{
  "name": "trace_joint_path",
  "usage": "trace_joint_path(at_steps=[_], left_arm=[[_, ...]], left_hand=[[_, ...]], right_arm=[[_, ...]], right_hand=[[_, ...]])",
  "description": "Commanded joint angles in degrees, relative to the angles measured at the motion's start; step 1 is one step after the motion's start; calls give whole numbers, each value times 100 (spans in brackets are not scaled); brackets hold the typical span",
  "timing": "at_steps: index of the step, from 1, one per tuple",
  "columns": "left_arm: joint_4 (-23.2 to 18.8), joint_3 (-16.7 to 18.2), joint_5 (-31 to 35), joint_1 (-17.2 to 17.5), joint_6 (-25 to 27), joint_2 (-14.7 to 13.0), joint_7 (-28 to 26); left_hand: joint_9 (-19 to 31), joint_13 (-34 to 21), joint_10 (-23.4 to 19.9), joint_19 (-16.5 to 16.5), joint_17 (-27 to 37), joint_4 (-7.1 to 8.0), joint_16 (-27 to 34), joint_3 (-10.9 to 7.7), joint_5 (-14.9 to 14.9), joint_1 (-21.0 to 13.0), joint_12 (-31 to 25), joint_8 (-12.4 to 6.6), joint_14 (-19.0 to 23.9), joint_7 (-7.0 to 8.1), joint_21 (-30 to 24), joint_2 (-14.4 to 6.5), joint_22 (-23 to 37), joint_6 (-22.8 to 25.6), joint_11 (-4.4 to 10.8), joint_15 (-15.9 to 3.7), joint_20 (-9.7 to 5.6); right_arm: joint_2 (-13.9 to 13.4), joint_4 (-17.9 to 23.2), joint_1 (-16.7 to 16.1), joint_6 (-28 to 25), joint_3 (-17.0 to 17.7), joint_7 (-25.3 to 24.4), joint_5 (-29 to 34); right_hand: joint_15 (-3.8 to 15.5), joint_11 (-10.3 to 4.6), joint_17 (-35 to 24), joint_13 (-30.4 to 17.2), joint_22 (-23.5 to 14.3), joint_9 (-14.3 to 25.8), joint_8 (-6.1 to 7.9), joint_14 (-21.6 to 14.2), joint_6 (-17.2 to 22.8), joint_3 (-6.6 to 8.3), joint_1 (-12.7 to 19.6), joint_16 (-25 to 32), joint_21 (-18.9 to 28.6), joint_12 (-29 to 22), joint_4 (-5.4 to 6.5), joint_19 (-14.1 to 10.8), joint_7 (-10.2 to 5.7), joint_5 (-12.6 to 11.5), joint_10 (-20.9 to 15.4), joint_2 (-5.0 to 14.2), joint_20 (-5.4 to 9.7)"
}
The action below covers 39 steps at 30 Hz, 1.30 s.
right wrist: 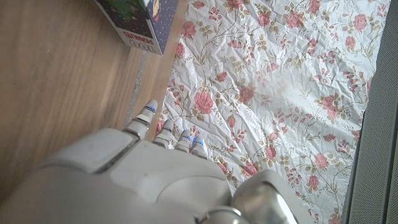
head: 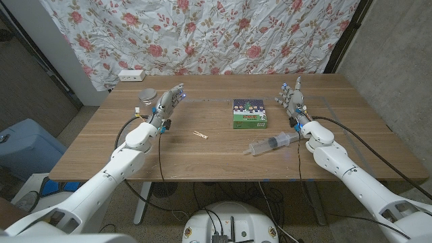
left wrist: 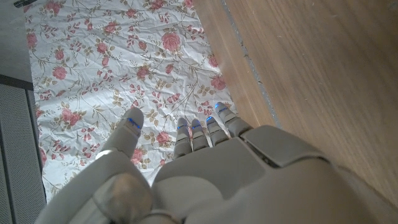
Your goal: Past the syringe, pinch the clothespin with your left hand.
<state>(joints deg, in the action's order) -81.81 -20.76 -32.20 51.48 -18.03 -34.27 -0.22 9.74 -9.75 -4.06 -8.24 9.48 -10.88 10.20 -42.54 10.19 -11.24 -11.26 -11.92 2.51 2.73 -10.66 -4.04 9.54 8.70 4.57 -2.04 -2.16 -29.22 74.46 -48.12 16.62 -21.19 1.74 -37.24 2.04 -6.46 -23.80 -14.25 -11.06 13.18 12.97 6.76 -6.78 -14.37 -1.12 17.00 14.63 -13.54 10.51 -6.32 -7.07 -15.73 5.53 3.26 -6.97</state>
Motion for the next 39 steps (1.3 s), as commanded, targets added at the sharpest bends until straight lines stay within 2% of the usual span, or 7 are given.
trace_joint_path(at_steps=[1, 4, 6, 18, 23, 33, 39], left_arm=[[-267, 15, 631, 58, -278, -368, -104], [-368, 20, 847, 82, -273, -502, -170], [-480, 19, 1150, 110, -240, -639, -320], [-762, 44, 1986, 186, -319, -1029, -559], [-939, 73, 2573, 220, -430, -1411, -551], [-1232, 238, 3465, 376, -438, -1738, -917], [-1202, 284, 4291, 368, -794, -1895, -1274]], left_hand=[[21, -23, -162, -127, 5, -42, 47, -31, 42, -208, -54, -60, 136, 68, -46, 50, -2, 138, 78, -224, -188], [23, -23, -206, -155, 5, -45, 47, -38, 45, -277, -54, -71, 177, 78, -45, 79, -3, 181, 94, -236, -196], [26, -24, -247, -177, 5, -47, 42, -52, 51, -363, -51, -93, 207, 137, -39, 106, -4, 255, 90, -266, -194], [31, -26, -342, -184, 4, -51, 33, -95, 72, -586, -40, -92, 287, 158, -13, 163, -6, 301, 122, -278, -189], [34, -27, -379, -189, 4, -53, 32, -120, 83, -709, -31, -100, 338, 210, -3, 201, -8, 346, 166, -300, -181], [38, -30, -549, -259, 4, -57, 24, -145, 85, -951, -44, -123, 417, 298, -12, 337, -7, 450, 252, -334, -220], [39, -31, -620, -312, 5, -57, 13, -157, 90, -1084, -42, -144, 429, 312, -18, 412, -5, 530, 276, -335, -230]], right_arm=[[1, -3, 1, 3, -1, -1, 1], [1, -3, 1, 3, -1, 0, 1], [1, -2, 1, 3, -1, 0, 1], [1, -2, 0, 3, -1, -1, 1], [-1, 2, 0, 0, -1, -2, 0], [-1, 3, 0, 0, 0, -3, 1], [0, 2, 0, 0, -1, -2, 1]], right_hand=[[226, -51, -7, -29, -13, 14, 24, 38, 11, -66, 3, 11, 19, -24, 0, -15, -39, -51, -1, 415, -34], [224, -46, -7, -29, -14, 15, 25, 39, 17, -68, 3, 9, 16, -25, 0, -14, -31, -52, -8, 416, -36], [227, -50, -7, -29, -14, 15, 25, 40, 20, -70, 3, 8, 16, -24, 1, -16, -38, -53, -8, 417, -37], [229, -49, -8, -30, -14, 16, 21, 37, 20, -78, 3, 3, 9, -19, 1, -18, -36, -56, -7, 418, -34], [228, -54, -9, -31, -14, 17, 17, 34, 14, -82, 3, 1, 7, -16, 1, -21, -32, -57, -6, 419, -34], [230, -44, -10, -32, -14, 18, 21, 34, 32, -89, 3, -4, 2, -13, 1, -24, -38, -59, -8, 420, -34], [226, -56, -11, -33, -15, 19, 15, 33, 23, -94, 3, -7, -3, -9, 1, -23, -32, -61, -5, 421, -37]])
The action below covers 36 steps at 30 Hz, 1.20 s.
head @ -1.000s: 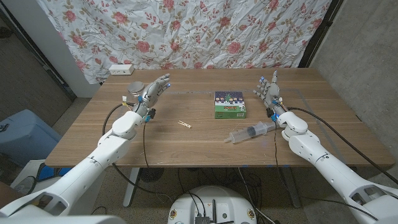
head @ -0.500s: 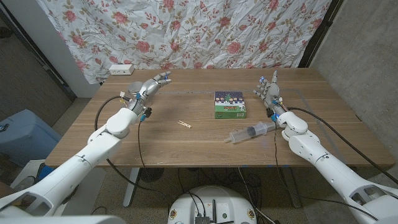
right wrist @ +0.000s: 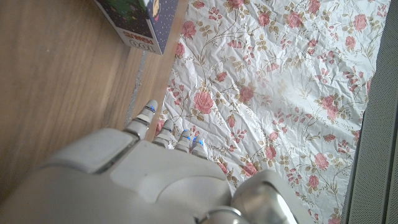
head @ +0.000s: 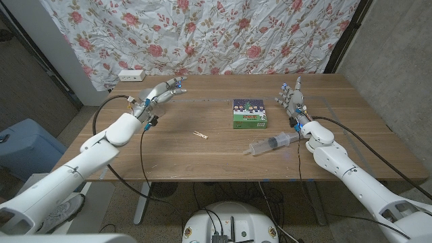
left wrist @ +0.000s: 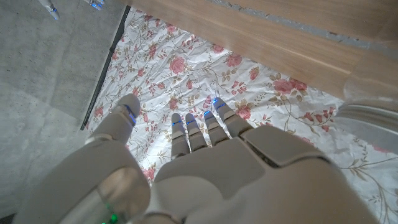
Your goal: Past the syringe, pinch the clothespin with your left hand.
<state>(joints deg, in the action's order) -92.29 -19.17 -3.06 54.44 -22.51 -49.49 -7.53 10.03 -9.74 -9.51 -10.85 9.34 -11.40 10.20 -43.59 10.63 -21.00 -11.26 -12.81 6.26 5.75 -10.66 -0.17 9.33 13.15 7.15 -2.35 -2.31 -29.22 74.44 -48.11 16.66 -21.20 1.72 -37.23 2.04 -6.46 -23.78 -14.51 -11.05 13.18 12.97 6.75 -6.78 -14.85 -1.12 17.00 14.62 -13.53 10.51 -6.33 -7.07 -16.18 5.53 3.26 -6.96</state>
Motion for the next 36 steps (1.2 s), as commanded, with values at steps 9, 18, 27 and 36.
trace_joint_path(at_steps=[9, 18, 27, 36], left_arm=[[-117, 76, 2684, -81, -686, -554, -1018], [-273, -48, 3276, -158, -506, -730, -909], [-510, -163, 3825, -185, -256, -986, -820], [-780, -279, 4249, -221, -35, -1224, -642]], left_hand=[[14, -35, -349, -116, 20, -2, 10, -52, 53, -447, -67, -102, 121, 177, -11, 275, 18, 280, 178, -366, -275], [14, -38, -453, -148, 21, 0, 6, -41, 53, -592, -69, -101, 143, 219, -11, 389, 20, 310, 224, -379, -281], [16, -42, -469, -114, 23, 5, -10, -22, 51, -730, -40, -113, 112, 206, 9, 507, 22, 368, 234, -348, -256], [17, -47, -431, 20, 27, 14, -34, 37, 0, -933, 16, -94, 1, 312, 45, 739, 23, 371, 334, -354, -250]], right_arm=[[-2, 5, -1, -4, 1, 0, -1], [-1, 3, -1, -3, 0, 1, -1], [1, -2, 1, 1, 0, 3, 0], [1, -3, 1, 1, 0, 3, 0]], right_hand=[[225, -61, -13, -8, -16, 20, 14, 30, 27, -50, 3, -9, -7, -14, 1, -25, -45, -18, -23, 424, -38], [227, -63, -15, -9, -17, 21, 12, 28, 29, -56, 3, -13, -11, -9, 1, -28, -45, -20, -20, 425, -38], [230, -64, -16, -10, -17, 22, 6, 25, 21, -62, 3, -17, -16, -4, 2, -30, -32, -21, -15, 427, -38], [231, -62, -17, -11, -17, 23, 7, 28, 29, -66, 3, -22, -19, 2, 2, -33, -33, -23, -8, 429, -37]])
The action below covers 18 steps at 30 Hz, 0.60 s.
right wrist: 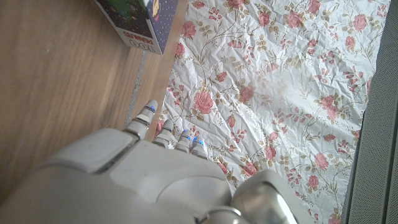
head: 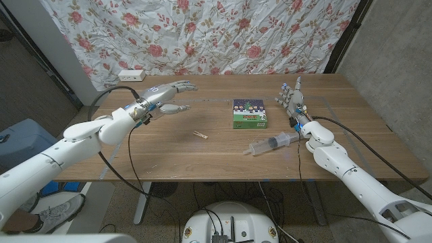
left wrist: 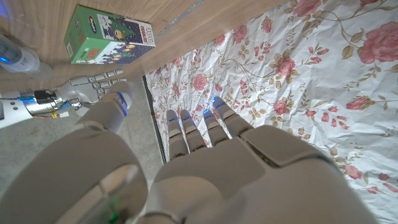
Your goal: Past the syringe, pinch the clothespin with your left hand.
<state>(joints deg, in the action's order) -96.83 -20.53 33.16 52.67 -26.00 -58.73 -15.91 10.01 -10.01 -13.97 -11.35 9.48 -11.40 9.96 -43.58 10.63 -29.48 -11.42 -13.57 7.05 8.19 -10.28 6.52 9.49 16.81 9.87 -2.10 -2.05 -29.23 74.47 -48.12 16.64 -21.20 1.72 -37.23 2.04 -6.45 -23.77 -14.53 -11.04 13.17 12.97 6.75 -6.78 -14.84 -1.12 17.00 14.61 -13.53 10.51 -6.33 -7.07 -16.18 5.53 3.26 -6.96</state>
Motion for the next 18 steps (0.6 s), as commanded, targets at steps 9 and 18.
trace_joint_path(at_steps=[9, 18], left_arm=[[-444, -379, 1039, -267, 358, -355, 412], [-522, -616, 1412, -448, 485, -377, 706]], left_hand=[[20, -22, -9, 202, 16, 21, -9, 77, -41, -202, 36, -4, -140, 121, 28, 197, 8, -7, 103, -409, -215], [21, -24, -22, 295, 17, 27, -10, 109, -57, -302, 42, 24, -199, 125, 31, 269, 8, -58, 102, -372, -169]], right_arm=[[-1, 0, 1, -2, 0, 1, -1], [-1, 1, 0, -3, 0, 0, 0]], right_hand=[[226, -66, -19, -10, -18, 24, 8, 28, 37, -72, 3, -26, -22, 0, 2, -36, -43, -26, -21, 431, -35], [226, -53, -20, -11, -18, 25, 2, 27, 28, -77, 4, -30, -28, 5, 2, -35, -36, -28, -16, 433, -37]])
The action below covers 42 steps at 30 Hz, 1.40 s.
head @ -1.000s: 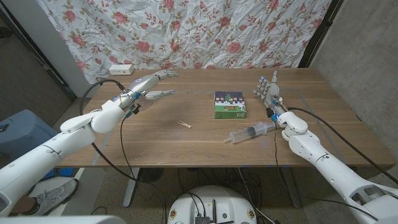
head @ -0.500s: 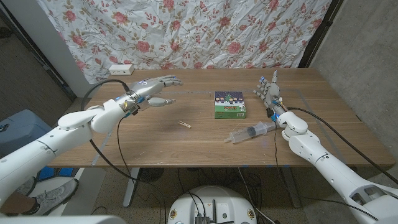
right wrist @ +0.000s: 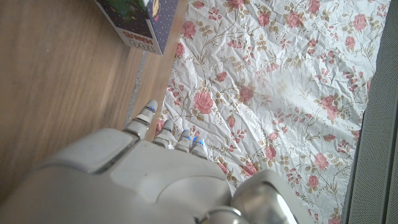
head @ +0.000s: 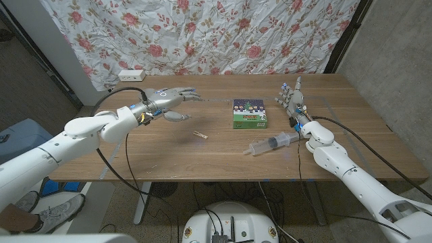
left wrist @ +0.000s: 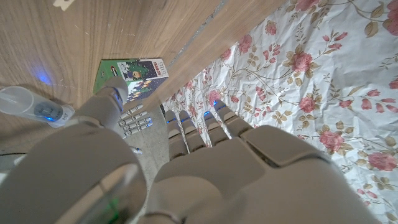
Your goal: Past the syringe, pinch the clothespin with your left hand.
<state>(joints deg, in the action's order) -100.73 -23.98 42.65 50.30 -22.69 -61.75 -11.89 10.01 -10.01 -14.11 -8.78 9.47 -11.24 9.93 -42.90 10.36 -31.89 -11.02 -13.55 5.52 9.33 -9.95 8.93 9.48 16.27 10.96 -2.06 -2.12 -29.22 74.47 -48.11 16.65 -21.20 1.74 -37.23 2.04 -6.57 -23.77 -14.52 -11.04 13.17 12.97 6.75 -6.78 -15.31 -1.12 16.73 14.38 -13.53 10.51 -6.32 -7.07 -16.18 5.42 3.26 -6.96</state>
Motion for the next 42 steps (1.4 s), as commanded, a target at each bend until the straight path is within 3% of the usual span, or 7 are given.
trace_joint_path(at_steps=[1, 10, 11, 18, 30, 42], left_arm=[[-126, -291, 503, -224, 161, -75, 301], [-191, -484, 723, -387, 281, -80, 678], [-61, -569, 686, -525, 6, -59, 659], [-141, -681, 744, -593, 55, -64, 1080], [-400, -686, 774, -395, 495, -96, 1515], [-590, -721, 865, -242, 940, -28, 1659]], left_hand=[[22, -25, -3, 43, 18, 12, -6, 43, -32, -75, 4, 24, -49, 6, -4, 31, 9, -8, -10, -373, -147], [24, -30, 3, 204, 19, 20, -7, 61, -34, -269, 14, 69, -130, -14, 2, 43, 12, -103, 5, -320, 14], [25, -30, 21, 232, 19, 22, -10, 68, -36, -306, 21, 86, -161, -29, 0, 46, 12, -144, 6, -296, 39], [26, -32, 165, 481, 22, 36, -15, 133, -42, -506, 57, 163, -402, -156, 4, 64, 17, -365, -34, -165, 162], [25, -32, 200, 701, 24, 52, -10, 227, -49, -581, 38, 180, -545, -228, 10, 93, 20, -469, -79, -70, 285], [24, -29, 41, 662, 24, 62, 27, 311, -52, -594, -20, 153, -502, -212, -42, 106, 22, -435, -166, -65, 356]], right_arm=[[-2, 1, -1, -3, 0, -2, -1], [2, -8, 1, 3, -1, 1, 0], [2, -9, 1, 4, -1, 2, 0], [2, -9, 1, 3, -1, 2, 1], [0, -5, 0, 1, 0, 1, 0], [0, -1, -1, 0, 0, -2, 1]], right_hand=[[226, -42, -21, -12, -18, 25, 2, 26, 29, -30, 4, -4, -5, 8, 1, -37, -38, -28, 2, 433, -35], [229, -39, -22, -13, -18, 26, -1, 25, 26, -35, 4, -8, -10, 7, 1, -37, -38, -30, -8, 433, -36], [227, -40, -23, -14, -18, 26, 0, 24, 29, -36, 4, -8, -10, 8, 1, -38, -34, -30, -7, 433, -34], [230, -48, -24, -15, -19, 27, 7, 20, 51, -39, 4, -10, -14, 7, 1, -39, -45, -31, -15, 434, -33], [236, -47, -26, -16, -19, 27, -10, 22, 17, -45, 4, -16, -20, 13, 2, -40, -37, -34, -10, 437, -36], [228, -44, -27, -17, -19, 28, -7, 18, 30, -49, 4, -20, -26, 20, 2, -41, -35, -36, -1, 438, -37]])
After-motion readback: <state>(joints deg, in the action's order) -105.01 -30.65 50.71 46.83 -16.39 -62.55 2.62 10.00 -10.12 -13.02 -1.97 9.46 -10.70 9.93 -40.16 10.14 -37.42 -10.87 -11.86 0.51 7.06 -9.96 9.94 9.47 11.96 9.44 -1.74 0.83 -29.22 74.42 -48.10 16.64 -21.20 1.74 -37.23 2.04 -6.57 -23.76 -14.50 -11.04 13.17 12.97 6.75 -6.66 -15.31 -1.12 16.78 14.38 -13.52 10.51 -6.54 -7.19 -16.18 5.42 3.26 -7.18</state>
